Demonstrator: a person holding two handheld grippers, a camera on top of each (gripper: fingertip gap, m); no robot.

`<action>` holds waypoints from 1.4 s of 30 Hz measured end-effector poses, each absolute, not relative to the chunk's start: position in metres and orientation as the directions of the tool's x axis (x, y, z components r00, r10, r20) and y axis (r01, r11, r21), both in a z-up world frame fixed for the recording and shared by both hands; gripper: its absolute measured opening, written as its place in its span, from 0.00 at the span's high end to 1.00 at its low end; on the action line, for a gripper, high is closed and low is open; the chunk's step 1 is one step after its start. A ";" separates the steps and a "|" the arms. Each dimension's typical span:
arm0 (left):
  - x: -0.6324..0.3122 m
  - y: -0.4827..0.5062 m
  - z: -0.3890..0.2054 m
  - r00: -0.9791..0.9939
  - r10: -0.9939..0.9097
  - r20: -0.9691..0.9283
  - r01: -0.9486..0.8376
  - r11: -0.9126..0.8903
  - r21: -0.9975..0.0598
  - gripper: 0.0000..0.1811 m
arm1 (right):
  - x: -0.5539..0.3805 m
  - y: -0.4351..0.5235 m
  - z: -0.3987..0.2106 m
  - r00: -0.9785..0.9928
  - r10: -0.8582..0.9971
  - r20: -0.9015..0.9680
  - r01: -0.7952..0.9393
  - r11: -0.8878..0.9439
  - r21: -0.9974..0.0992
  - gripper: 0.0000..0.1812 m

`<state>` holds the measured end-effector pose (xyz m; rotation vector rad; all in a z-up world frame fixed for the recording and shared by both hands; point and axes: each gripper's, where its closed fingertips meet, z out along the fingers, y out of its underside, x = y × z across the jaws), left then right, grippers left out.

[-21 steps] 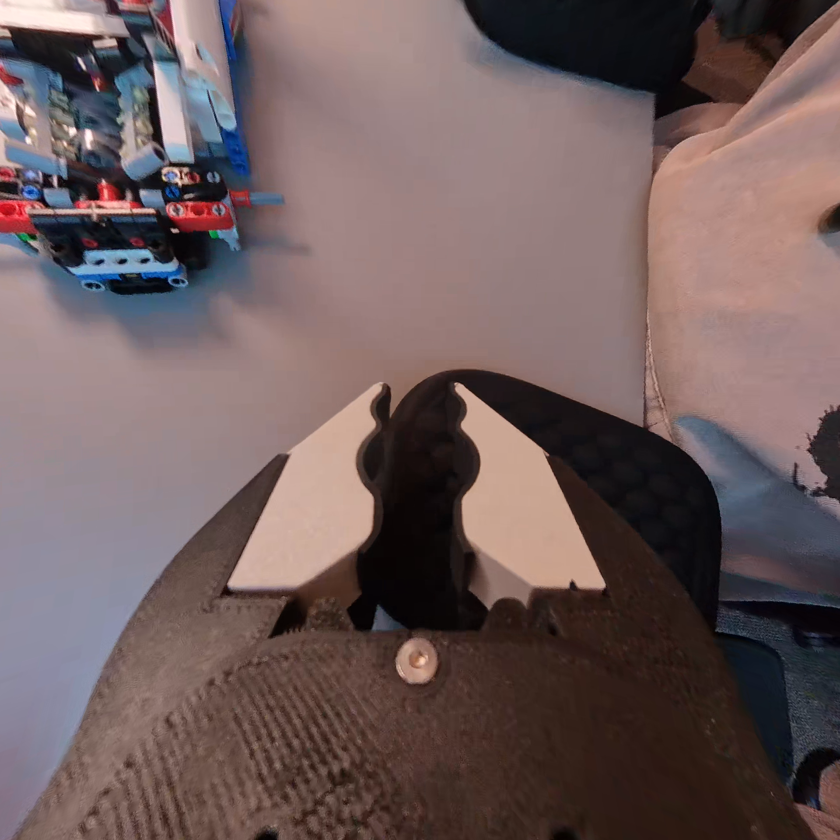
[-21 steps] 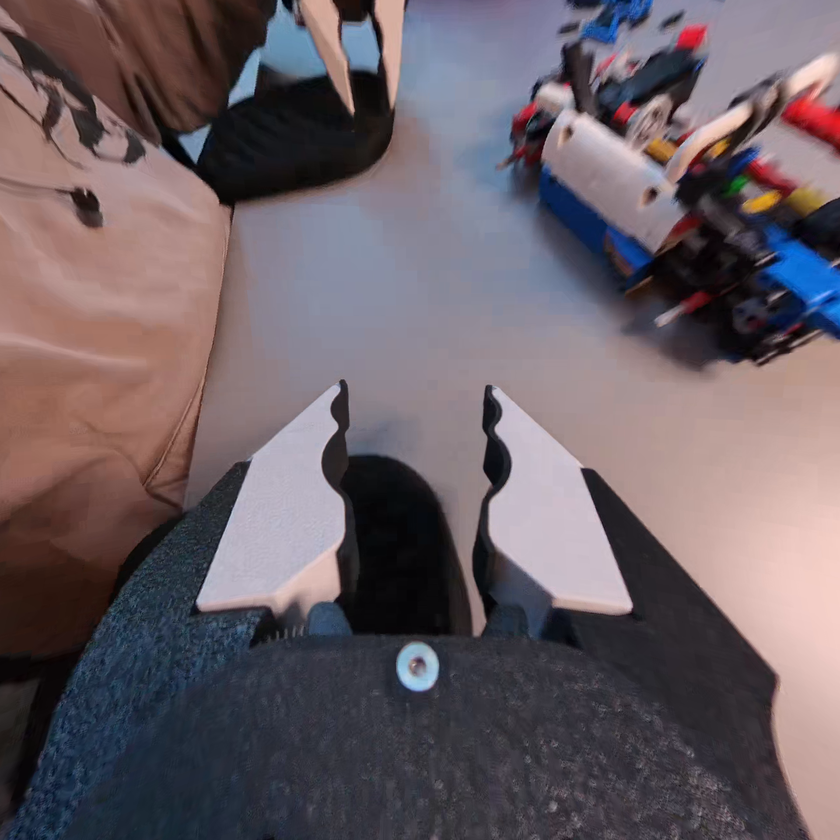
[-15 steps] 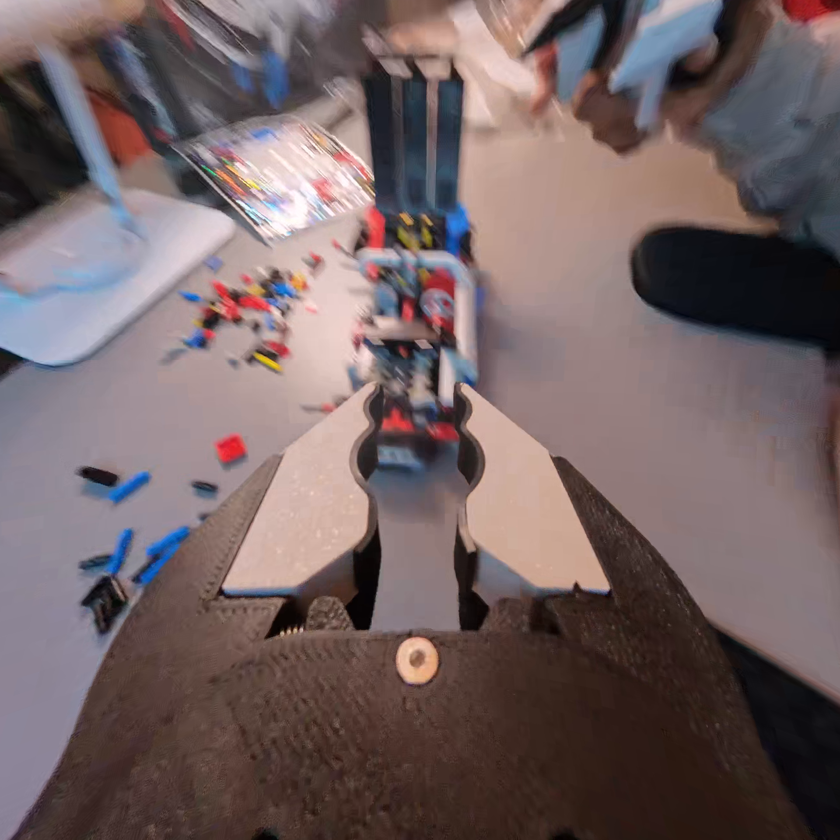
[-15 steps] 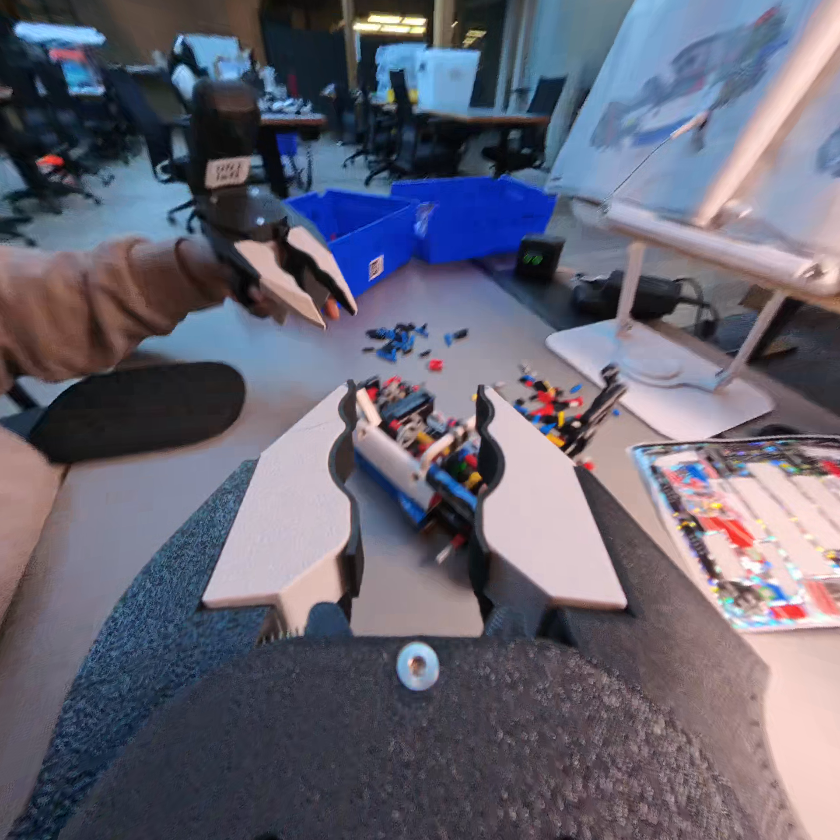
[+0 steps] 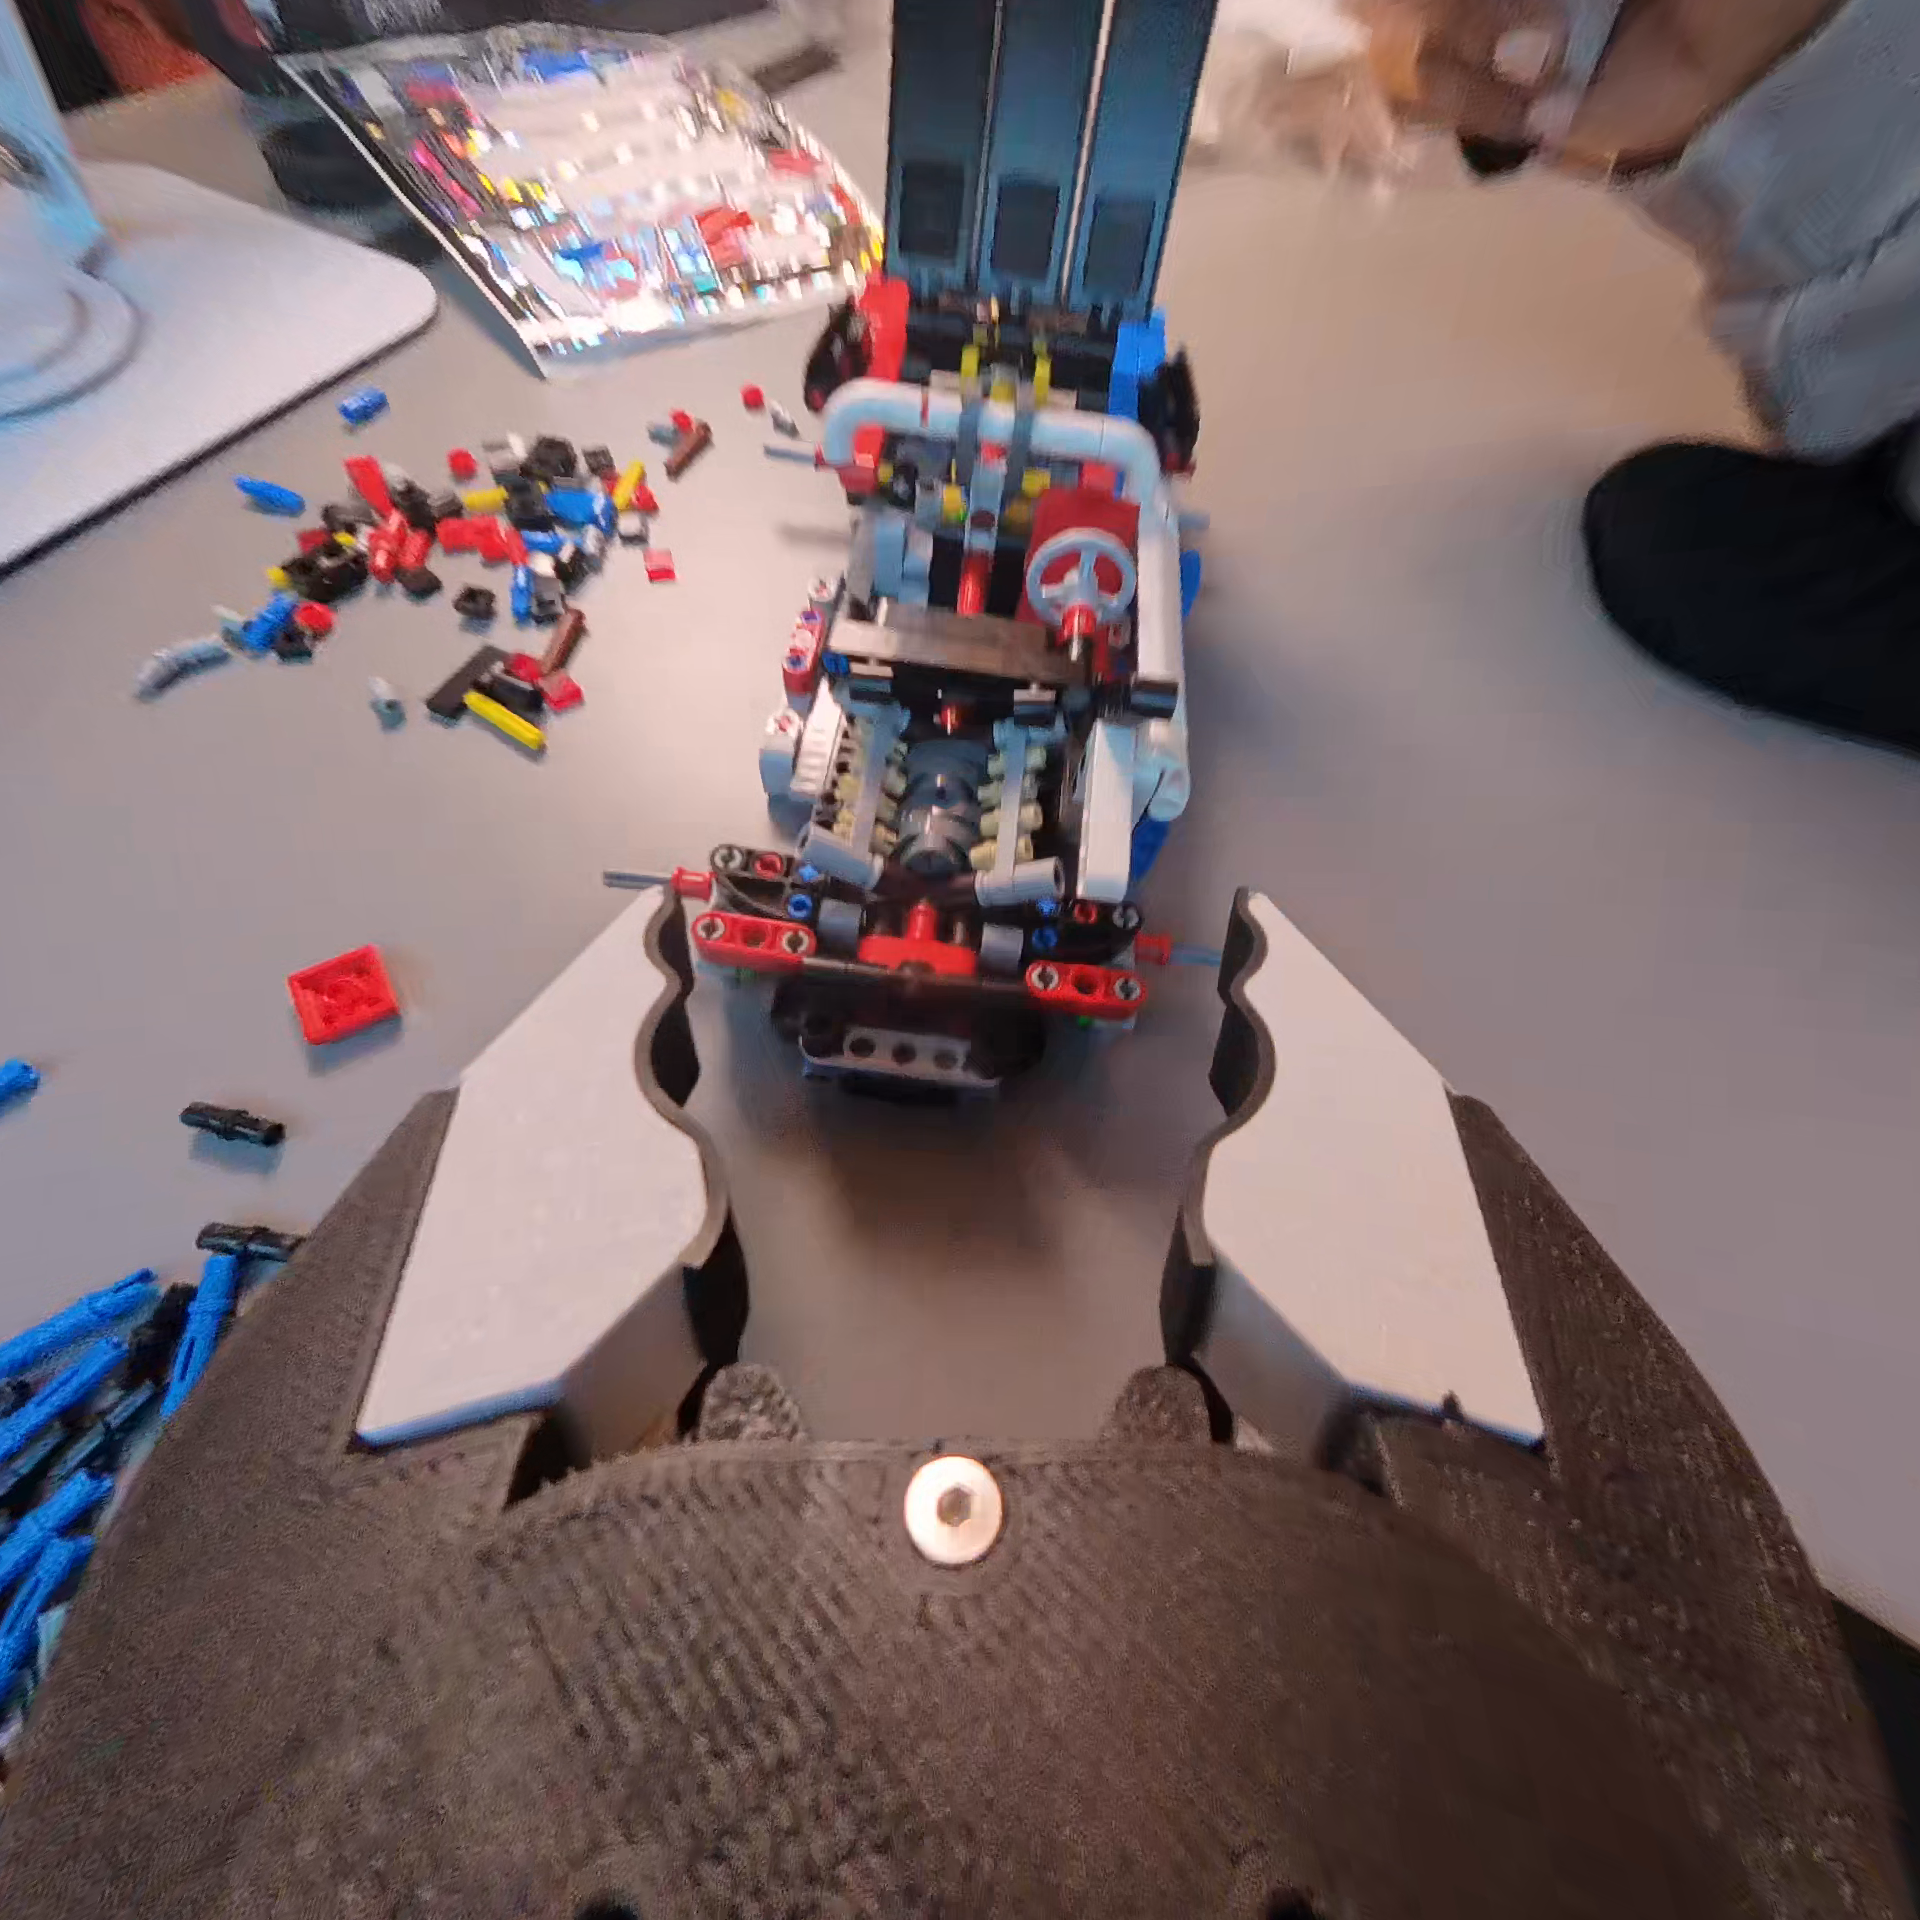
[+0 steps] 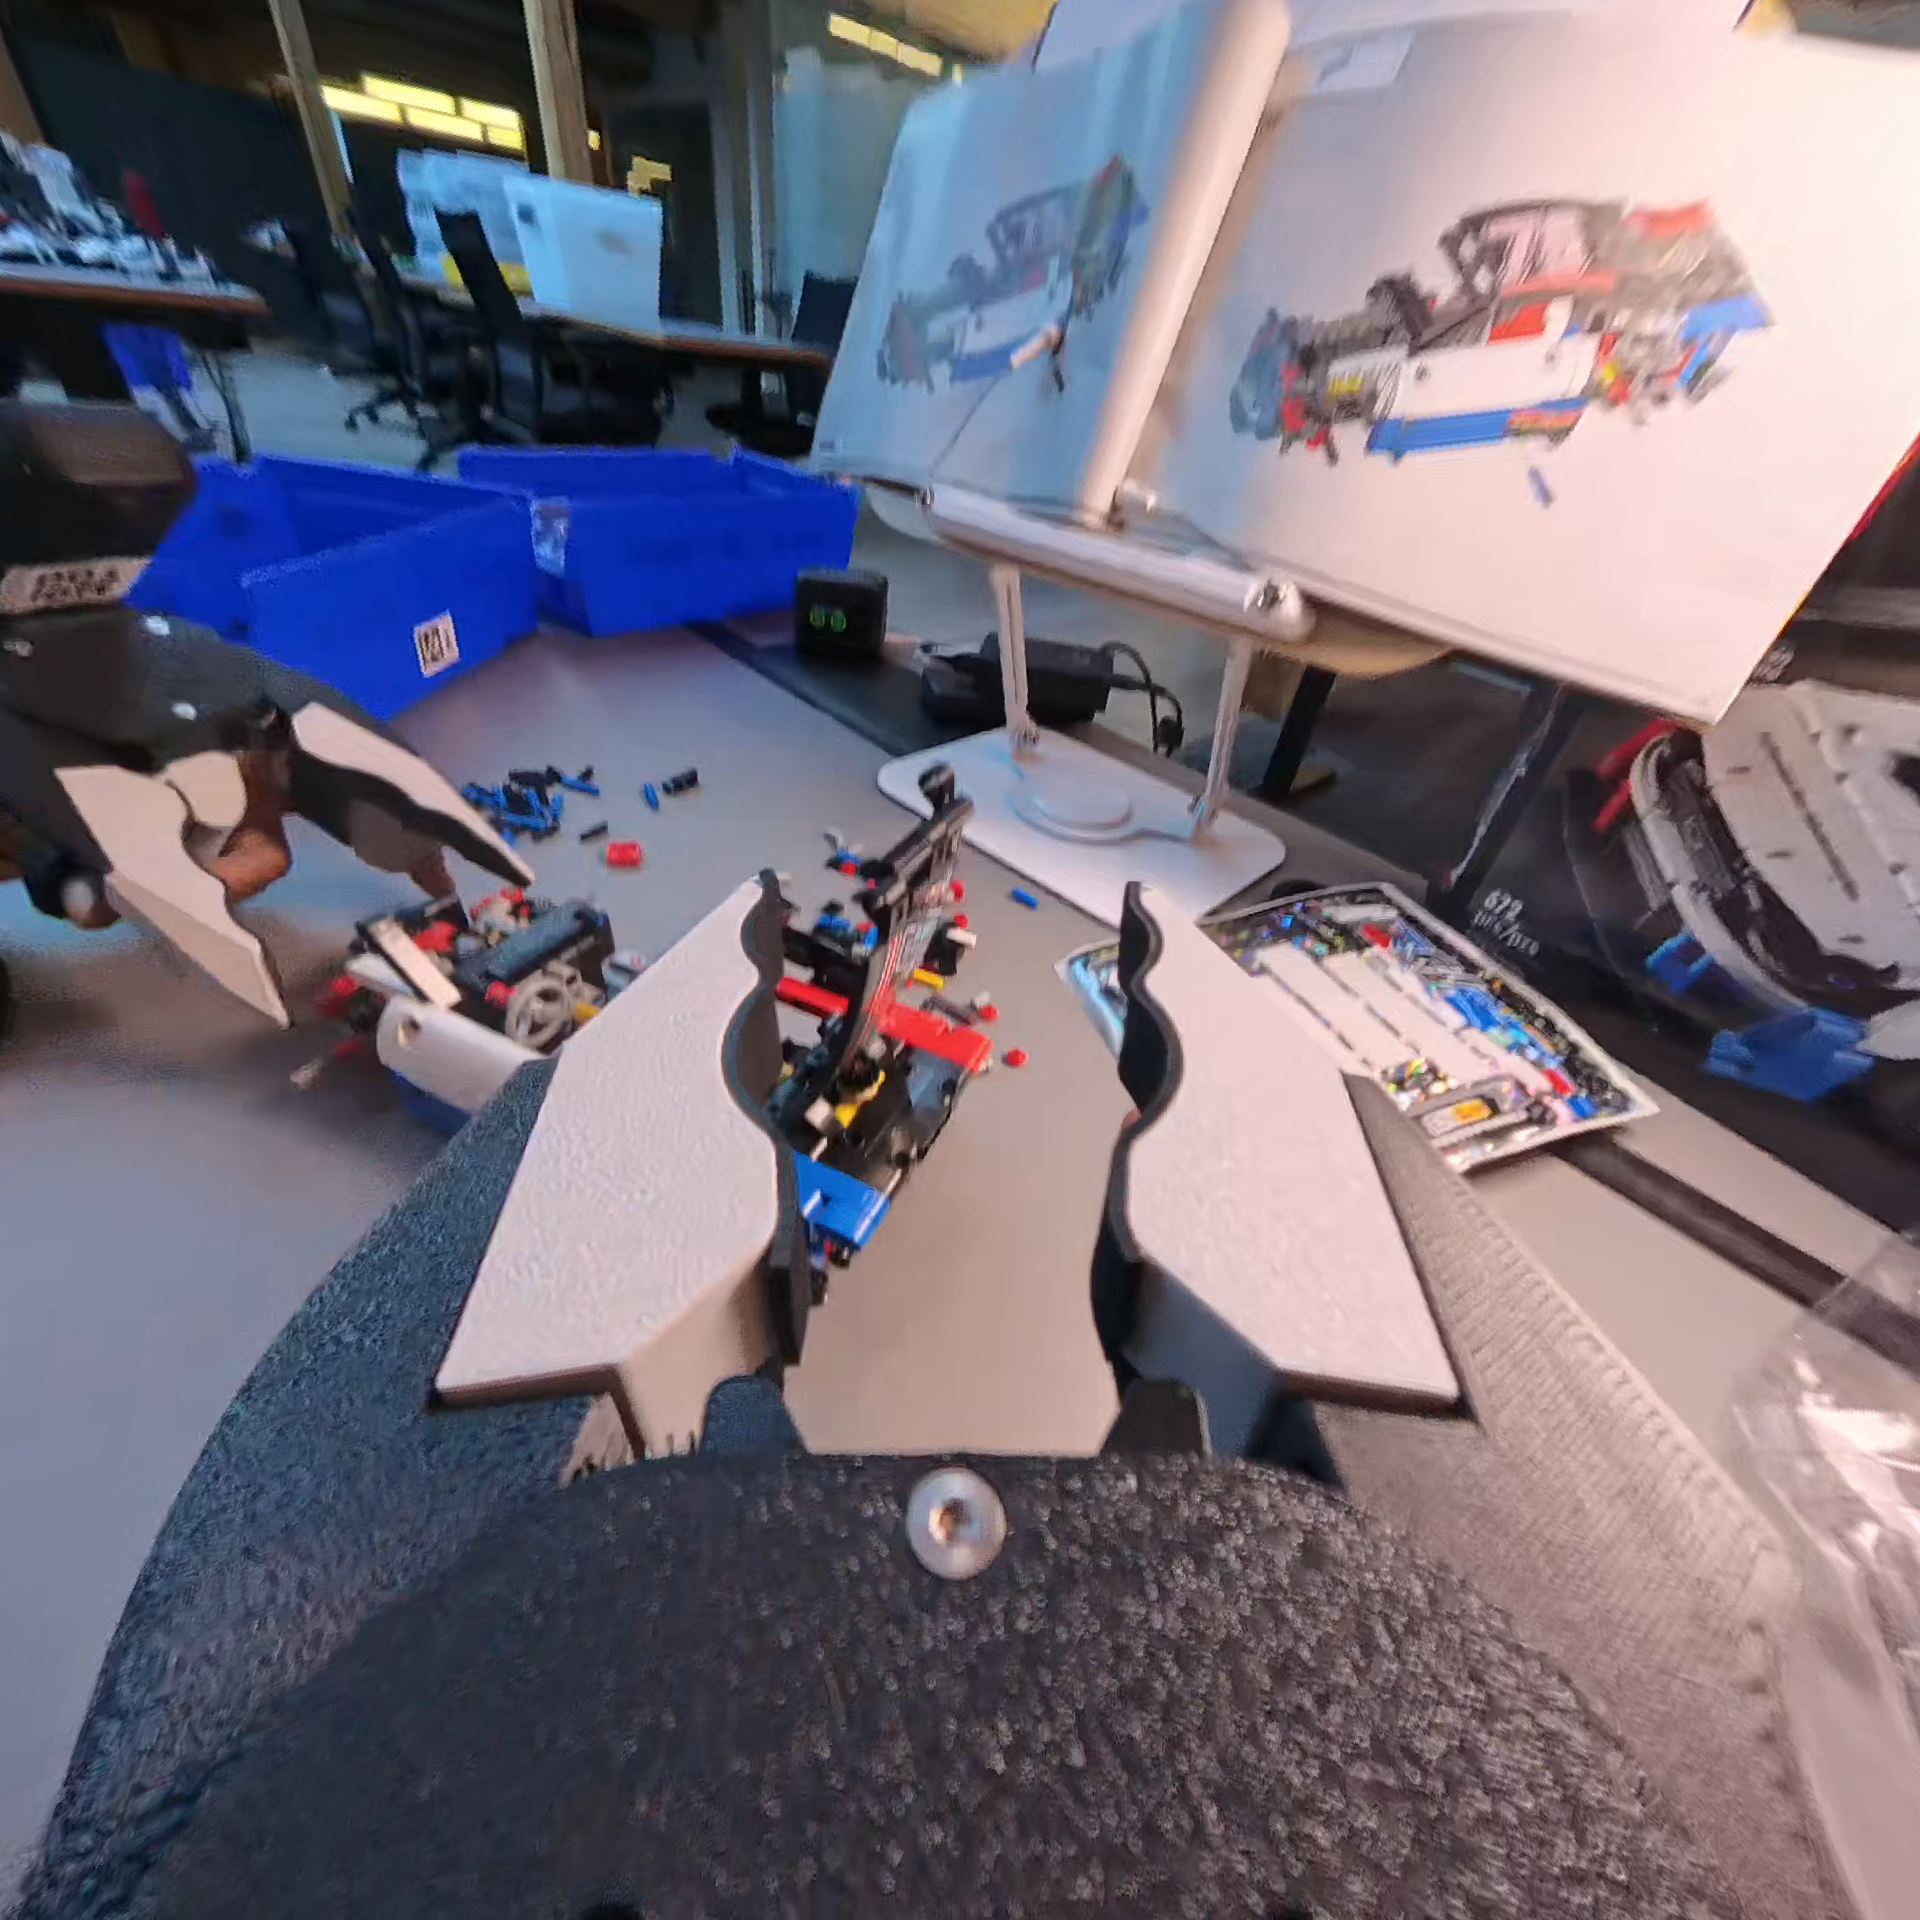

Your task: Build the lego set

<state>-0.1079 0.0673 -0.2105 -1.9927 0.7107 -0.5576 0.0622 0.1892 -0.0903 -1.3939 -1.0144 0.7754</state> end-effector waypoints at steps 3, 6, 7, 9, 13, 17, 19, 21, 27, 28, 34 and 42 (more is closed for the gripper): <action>-0.106 0.073 -0.238 0.682 -0.729 -0.048 -0.470 -0.388 -0.792 0.45 | 0.043 0.182 -0.136 0.315 0.948 0.043 0.262 -0.043 -0.964 0.67; -0.103 0.086 -0.237 0.643 -0.766 -0.020 -0.469 -0.373 -0.801 0.45 | 0.033 0.186 -0.159 0.340 0.933 0.113 0.350 -0.015 -0.937 0.87; -0.104 0.089 -0.236 0.627 -0.779 -0.006 -0.468 -0.371 -0.802 0.45 | 0.034 0.193 -0.160 0.379 0.916 0.129 0.353 -0.015 -0.935 0.92; -0.108 0.094 -0.233 0.605 -0.794 0.057 -0.445 -0.397 -0.803 0.46 | 0.037 0.198 -0.159 0.414 0.907 0.080 0.334 -0.070 -0.940 0.88; -0.111 0.098 -0.225 0.606 -0.773 0.190 -0.360 -0.479 -0.801 0.46 | 0.059 0.192 -0.142 0.415 0.898 0.149 0.377 -0.021 -0.926 0.75; -0.111 0.101 -0.219 0.616 -0.723 0.313 -0.226 -0.543 -0.808 0.56 | 0.047 0.138 -0.144 0.167 0.900 0.403 0.472 0.286 -0.834 0.74; -0.112 0.101 -0.218 0.610 -0.724 0.323 -0.216 -0.544 -0.811 0.56 | 0.030 0.118 -0.168 0.038 0.841 0.540 0.556 0.431 -0.711 0.67; -0.114 0.102 -0.216 0.623 -0.725 0.294 -0.225 -0.526 -0.820 0.55 | 0.021 0.122 -0.192 -0.041 0.758 0.651 0.649 0.515 -0.560 0.64; -0.107 0.090 -0.196 0.629 -0.760 0.162 -0.279 -0.415 -0.866 0.55 | 0.003 0.139 -0.207 -0.235 0.718 0.655 0.691 0.597 -0.407 0.71; -0.103 0.086 -0.194 0.621 -0.769 0.151 -0.288 -0.403 -0.869 0.55 | 0.003 0.143 -0.211 -0.291 0.689 0.664 0.709 0.621 -0.335 0.72; -0.090 0.071 -0.199 0.596 -0.801 0.058 -0.366 -0.336 -0.868 0.57 | -0.008 0.141 -0.222 -0.467 0.654 0.595 0.680 0.696 -0.232 0.72; -0.093 0.070 -0.218 0.592 -0.798 -0.118 -0.500 -0.247 -0.830 0.62 | -0.033 0.140 -0.202 -0.167 0.957 0.237 0.780 0.275 -0.562 0.83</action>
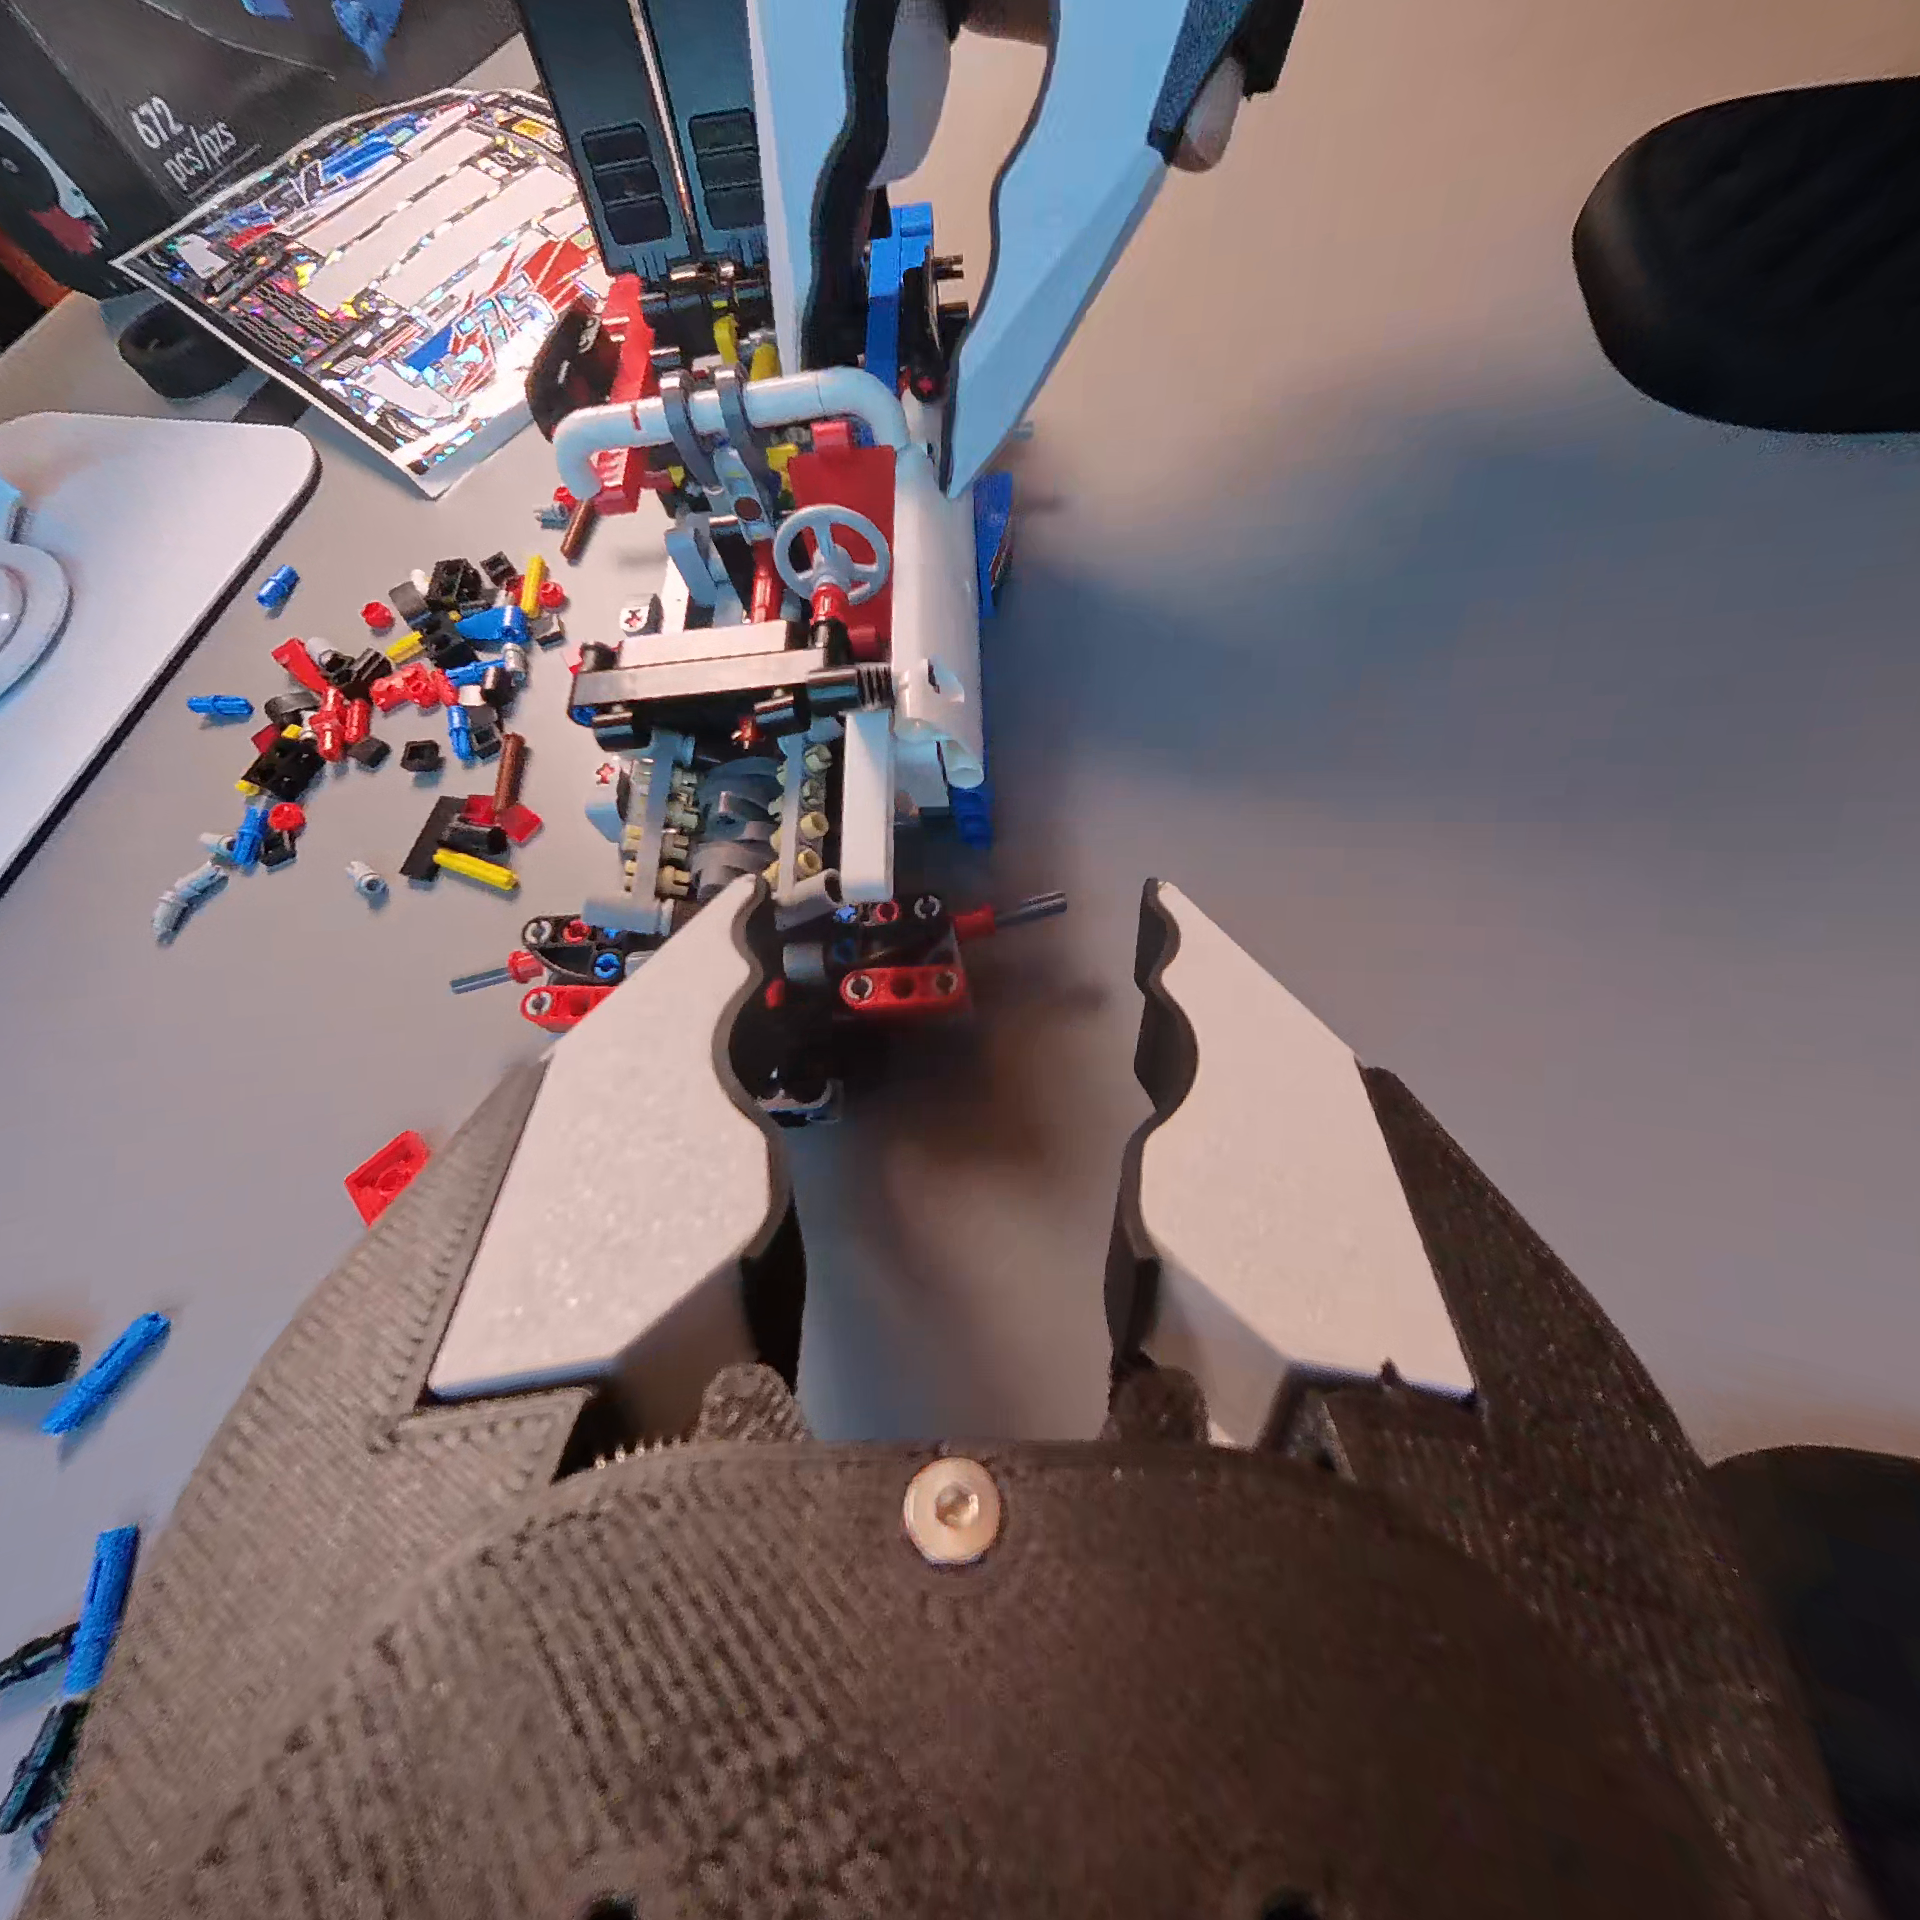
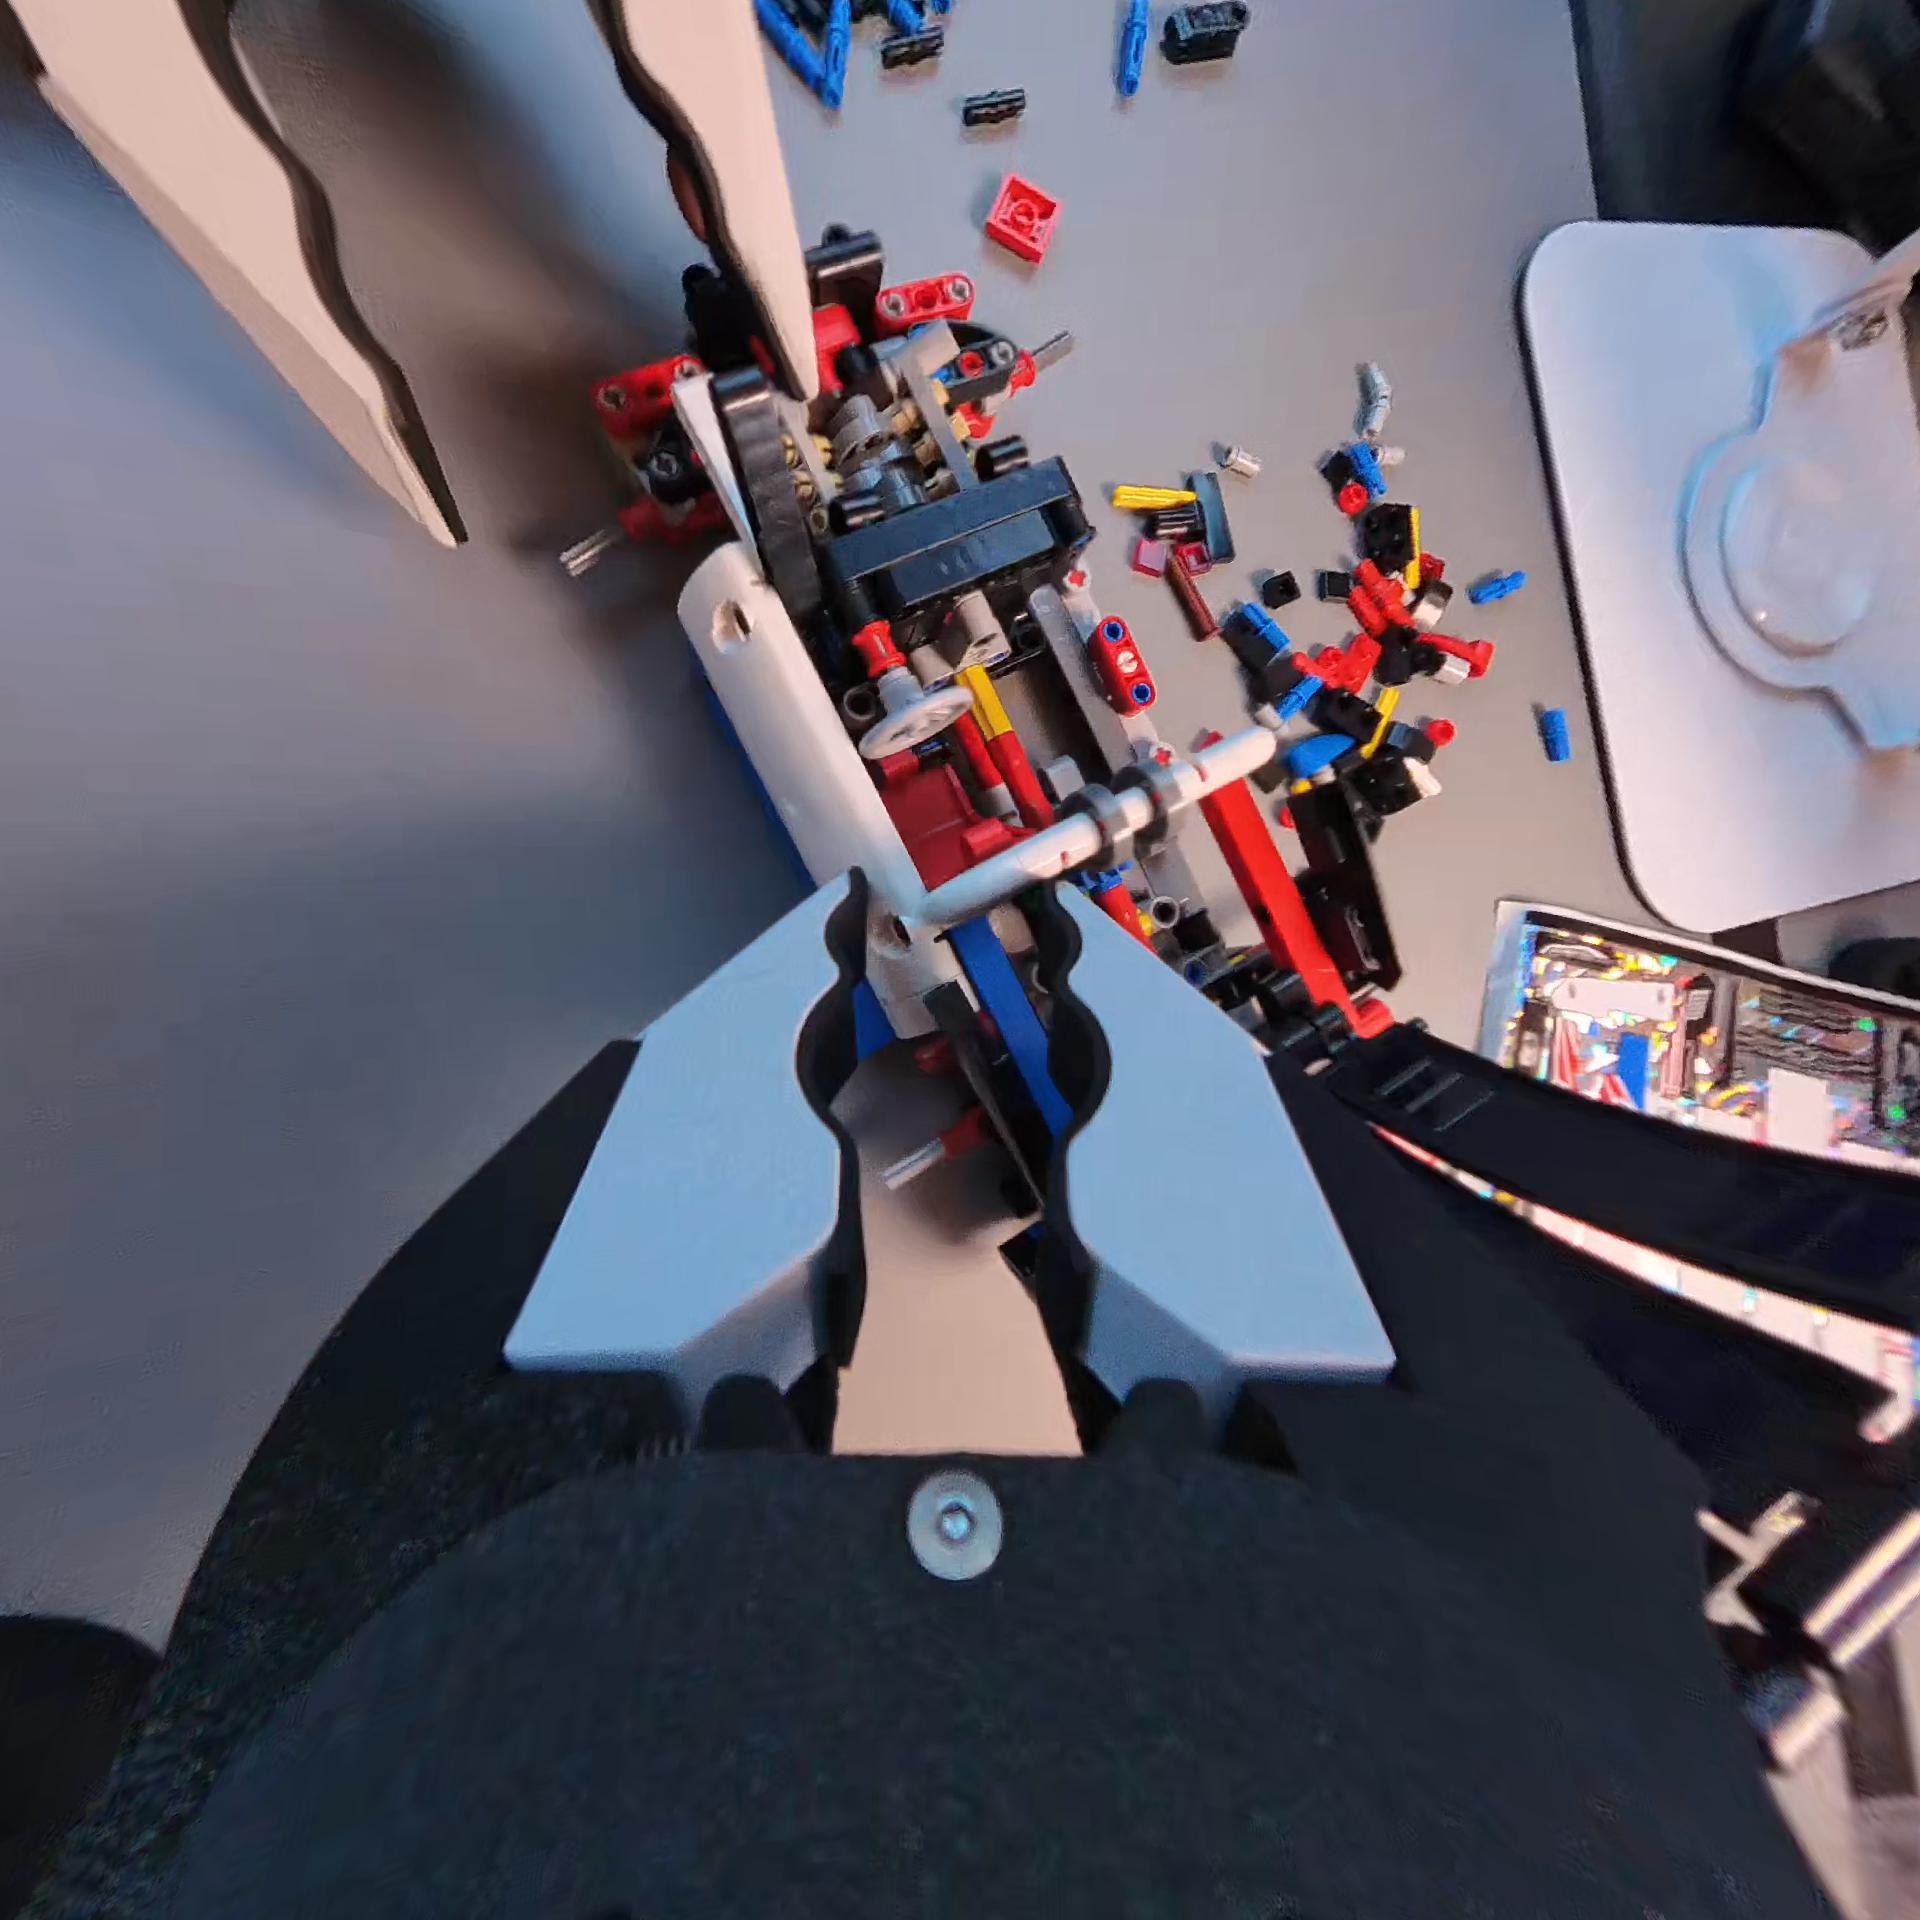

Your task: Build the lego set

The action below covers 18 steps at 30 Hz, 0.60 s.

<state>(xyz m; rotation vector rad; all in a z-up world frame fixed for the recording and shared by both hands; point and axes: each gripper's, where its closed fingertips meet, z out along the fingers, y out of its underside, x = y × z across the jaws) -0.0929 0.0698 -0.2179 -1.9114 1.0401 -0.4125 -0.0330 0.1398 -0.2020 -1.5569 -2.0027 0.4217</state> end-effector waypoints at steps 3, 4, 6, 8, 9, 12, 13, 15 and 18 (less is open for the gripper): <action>-0.094 0.070 -0.218 0.599 -0.789 -0.132 -0.489 -0.231 -0.841 0.63 | -0.037 0.139 -0.201 -0.087 0.984 0.153 0.788 0.162 -0.594 0.85; -0.095 0.070 -0.218 0.598 -0.790 -0.137 -0.492 -0.226 -0.841 0.63 | -0.038 0.140 -0.199 -0.063 0.990 0.127 0.786 0.128 -0.605 0.87; -0.096 0.067 -0.218 0.583 -0.799 -0.148 -0.505 -0.214 -0.837 0.64 | -0.036 0.141 -0.197 -0.047 0.995 0.085 0.790 0.089 -0.607 0.91; -0.095 0.064 -0.217 0.566 -0.805 -0.176 -0.519 -0.182 -0.835 0.63 | -0.035 0.142 -0.197 -0.036 0.998 0.057 0.805 0.063 -0.590 0.93; -0.097 0.063 -0.218 0.560 -0.802 -0.205 -0.536 -0.162 -0.829 0.62 | -0.036 0.142 -0.198 -0.021 0.998 0.052 0.816 0.047 -0.576 0.93; -0.105 0.065 -0.224 0.553 -0.779 -0.296 -0.598 -0.123 -0.792 0.60 | -0.035 0.142 -0.198 -0.007 0.999 0.044 0.843 0.030 -0.537 0.94; -0.107 0.065 -0.225 0.552 -0.772 -0.316 -0.609 -0.114 -0.785 0.60 | -0.034 0.142 -0.198 -0.004 1.000 0.031 0.848 0.020 -0.529 0.94; -0.111 0.065 -0.229 0.549 -0.757 -0.354 -0.638 -0.105 -0.763 0.60 | -0.033 0.142 -0.198 -0.011 1.000 0.017 0.847 0.019 -0.530 0.94; -0.110 0.064 -0.230 0.537 -0.752 -0.383 -0.651 -0.082 -0.755 0.61 | -0.032 0.141 -0.197 -0.014 1.000 -0.001 0.838 0.011 -0.545 0.94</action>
